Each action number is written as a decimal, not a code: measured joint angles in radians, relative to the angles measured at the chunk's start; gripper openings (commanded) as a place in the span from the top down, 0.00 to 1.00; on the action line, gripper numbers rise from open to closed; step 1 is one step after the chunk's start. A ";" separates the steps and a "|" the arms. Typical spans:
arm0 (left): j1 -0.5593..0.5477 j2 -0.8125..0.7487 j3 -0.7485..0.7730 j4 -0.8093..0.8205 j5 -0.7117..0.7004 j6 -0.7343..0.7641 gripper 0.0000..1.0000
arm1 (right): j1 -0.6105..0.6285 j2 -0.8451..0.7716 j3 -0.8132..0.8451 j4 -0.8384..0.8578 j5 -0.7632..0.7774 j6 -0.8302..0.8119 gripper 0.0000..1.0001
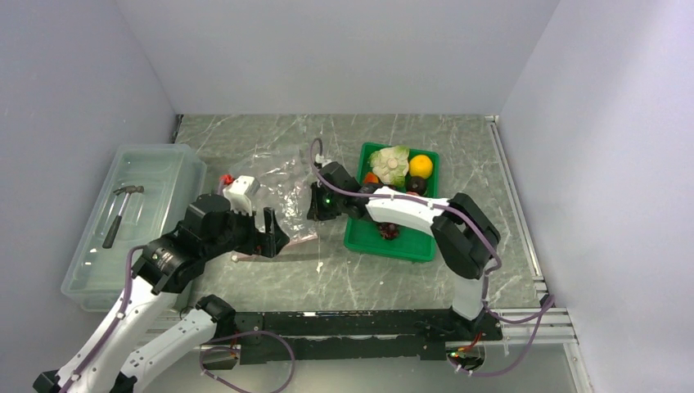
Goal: Place the food in the zip-top bag and seal the zipper
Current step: Pick up the zipper food storage bag at the center of the board, then open the zipper of the food storage bag.
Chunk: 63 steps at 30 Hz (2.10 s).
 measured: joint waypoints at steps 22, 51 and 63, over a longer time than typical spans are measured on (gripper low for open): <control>0.000 0.243 0.010 0.090 0.075 0.049 0.06 | -0.083 -0.248 -0.032 -0.097 -0.026 -0.034 1.00; -0.478 0.674 0.066 0.137 -0.654 -0.111 0.23 | -0.228 -0.306 -0.013 -0.282 -0.136 -0.115 1.00; -0.517 0.748 0.075 0.143 -0.824 -0.116 0.28 | -0.238 -0.320 -0.013 -0.291 -0.157 -0.114 1.00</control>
